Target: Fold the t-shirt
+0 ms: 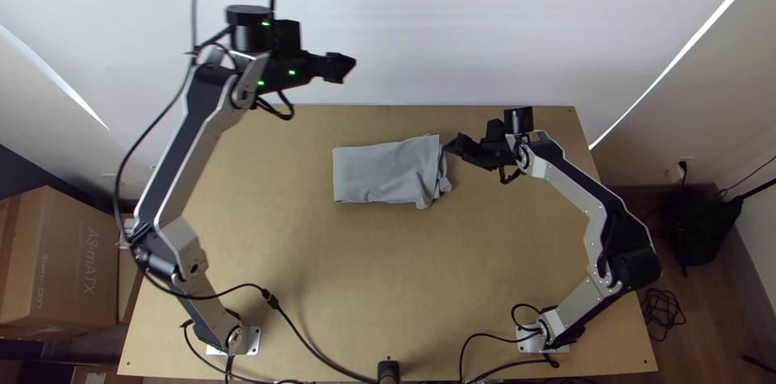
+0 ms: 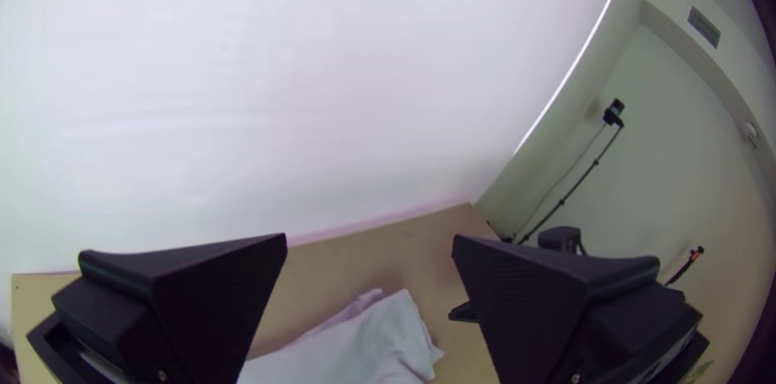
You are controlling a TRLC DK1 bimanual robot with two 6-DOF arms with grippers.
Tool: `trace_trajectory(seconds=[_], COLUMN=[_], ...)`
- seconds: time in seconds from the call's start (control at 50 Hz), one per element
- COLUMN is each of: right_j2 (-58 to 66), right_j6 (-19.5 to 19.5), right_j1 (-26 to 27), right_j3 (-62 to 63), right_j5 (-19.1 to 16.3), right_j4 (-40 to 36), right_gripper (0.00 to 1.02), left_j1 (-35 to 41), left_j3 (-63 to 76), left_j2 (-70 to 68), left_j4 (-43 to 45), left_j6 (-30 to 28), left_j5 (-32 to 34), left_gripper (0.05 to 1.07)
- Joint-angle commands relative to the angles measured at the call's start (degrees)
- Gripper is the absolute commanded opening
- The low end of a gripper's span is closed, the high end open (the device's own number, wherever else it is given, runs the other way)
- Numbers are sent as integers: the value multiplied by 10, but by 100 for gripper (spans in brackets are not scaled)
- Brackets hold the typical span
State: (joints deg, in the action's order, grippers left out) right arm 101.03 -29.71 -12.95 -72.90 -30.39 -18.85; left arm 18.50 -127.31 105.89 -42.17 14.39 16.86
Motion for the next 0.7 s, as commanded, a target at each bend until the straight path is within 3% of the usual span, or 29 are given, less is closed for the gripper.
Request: trace_trajectory(seconds=[0.0,0.22,0.48,0.62,0.68], right_j2=[48,143,222,257,270], right_j6=[20,41,48,41,36], right_j1=[-8,-19,-49,-59,-59], right_j3=[-40,-109,-162,-184,-192], right_j5=[2,-4,-42,-56,-56], right_j4=[5,5,4,3,3], right_gripper=[98,98,98,76,42], left_j1=[-32,-100,-177,-199,-210], left_j3=[28,26,21,27,29], left_j2=[-56,-111,-156,-173,-179], left_j4=[-17,-54,-92,-108,-114], left_j6=[-12,-31,-39,-39,-40], left_j5=[-10,-17,-23,-24,-24], left_gripper=[103,103,103,103,103])
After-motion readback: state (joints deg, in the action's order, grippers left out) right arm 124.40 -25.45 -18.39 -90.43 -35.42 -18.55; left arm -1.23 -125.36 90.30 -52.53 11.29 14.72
